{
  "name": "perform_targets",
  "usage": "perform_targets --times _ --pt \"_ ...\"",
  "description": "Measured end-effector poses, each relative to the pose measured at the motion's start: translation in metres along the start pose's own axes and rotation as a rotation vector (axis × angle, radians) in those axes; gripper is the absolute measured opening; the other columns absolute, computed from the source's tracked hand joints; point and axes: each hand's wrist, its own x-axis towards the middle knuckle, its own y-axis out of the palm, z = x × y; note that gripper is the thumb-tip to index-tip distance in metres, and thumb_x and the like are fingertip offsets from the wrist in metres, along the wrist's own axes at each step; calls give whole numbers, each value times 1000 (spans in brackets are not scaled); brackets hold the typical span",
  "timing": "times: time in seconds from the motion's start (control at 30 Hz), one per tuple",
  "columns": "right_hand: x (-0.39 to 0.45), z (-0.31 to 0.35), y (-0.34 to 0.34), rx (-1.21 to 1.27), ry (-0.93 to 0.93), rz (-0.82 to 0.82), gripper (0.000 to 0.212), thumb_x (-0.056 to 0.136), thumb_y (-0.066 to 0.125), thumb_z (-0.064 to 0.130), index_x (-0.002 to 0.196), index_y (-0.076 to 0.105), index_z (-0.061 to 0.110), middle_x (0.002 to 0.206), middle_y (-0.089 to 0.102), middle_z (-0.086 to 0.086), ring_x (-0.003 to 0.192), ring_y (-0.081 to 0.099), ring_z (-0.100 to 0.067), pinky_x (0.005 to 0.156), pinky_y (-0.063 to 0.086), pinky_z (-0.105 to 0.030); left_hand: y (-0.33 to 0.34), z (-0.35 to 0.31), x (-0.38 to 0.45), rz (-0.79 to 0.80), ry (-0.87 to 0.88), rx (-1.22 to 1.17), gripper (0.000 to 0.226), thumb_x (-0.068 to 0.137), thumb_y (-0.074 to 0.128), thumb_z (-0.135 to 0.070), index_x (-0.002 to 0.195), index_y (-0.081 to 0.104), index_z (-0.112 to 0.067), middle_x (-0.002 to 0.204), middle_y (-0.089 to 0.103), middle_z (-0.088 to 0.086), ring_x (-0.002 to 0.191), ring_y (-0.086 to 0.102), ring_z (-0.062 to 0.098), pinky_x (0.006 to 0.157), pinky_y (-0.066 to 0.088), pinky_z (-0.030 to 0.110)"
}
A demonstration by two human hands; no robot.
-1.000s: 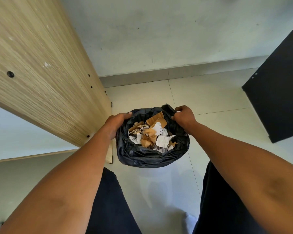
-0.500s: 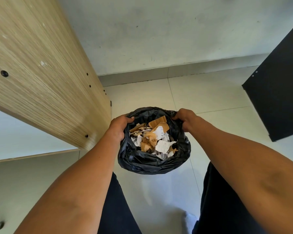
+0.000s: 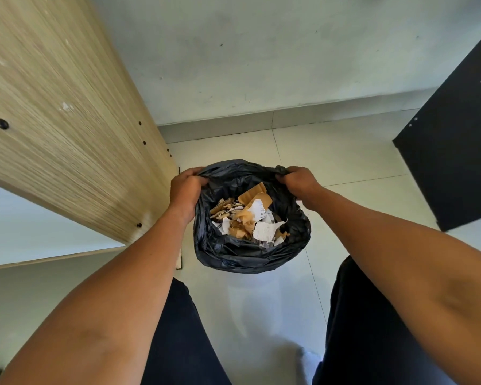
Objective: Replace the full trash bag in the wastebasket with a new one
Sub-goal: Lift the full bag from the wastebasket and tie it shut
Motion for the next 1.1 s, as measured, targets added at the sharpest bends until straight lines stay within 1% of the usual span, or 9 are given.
perform_targets --times 0.13,0.23,0.37,0.5,0.67,0.77,0.83,0.97,1.1 --pt "-1 8 -16 134 -60 -8 15 90 61 5 100 72 10 94 69 -11 86 64 -26 73 53 -34 -4 -8 1 16 124 113 31 87 63 3 89 75 -26 95 75 2 94 72 25 84 60 34" --pt "1 10 -19 151 -122 -127 29 83 47 -2 87 72 14 83 68 -10 77 61 -26 68 51 -35 -6 -12 3 13 314 350 23 95 62 -6 103 75 -23 95 73 -3 95 68 21 87 55 32" --pt "-4 20 -21 30 -214 -317 47 83 38 -3 110 73 12 97 70 -6 87 62 -24 73 47 -27 0 -25 6 -43 461 521 20 99 58 -14 109 75 -15 97 73 1 93 66 22 82 53 32" --pt "-8 29 -29 -115 -270 -387 40 88 38 2 111 70 10 96 65 -7 87 61 -27 76 49 -30 8 -42 7 -116 481 616 22 102 55 -25 102 72 -11 92 72 8 84 64 29 70 50 37" --pt "-11 17 -41 -73 -57 -71 23 98 55 24 115 64 12 105 66 -10 98 63 -30 85 57 -47 11 -41 -1 -70 247 694 46 99 50 -55 106 62 -11 105 68 10 92 62 31 67 41 34" --pt "-13 4 -45 -13 43 22 29 97 56 5 125 61 11 112 66 -12 100 62 -29 75 53 -40 5 -35 -7 42 44 743 87 79 70 -70 140 45 -13 139 57 10 122 57 34 91 51 42" --pt "-11 -5 -47 36 71 -4 33 94 58 -2 125 60 6 110 68 -15 98 65 -31 73 55 -41 0 -35 -13 150 -145 761 105 70 86 -55 150 31 -14 148 48 12 127 54 38 84 55 46" --pt "-14 -16 -47 31 114 40 27 94 56 -2 119 61 7 106 68 -17 95 66 -36 82 57 -49 -11 -31 -21 328 -440 732 66 81 83 -16 136 48 -3 127 62 20 105 67 39 86 61 52" --pt "-17 -19 -44 18 138 -5 19 93 52 -2 110 59 4 98 67 -19 81 67 -35 60 57 -38 -17 -25 -21 306 -438 696 30 90 71 -3 117 59 0 111 68 18 97 69 32 82 62 44"
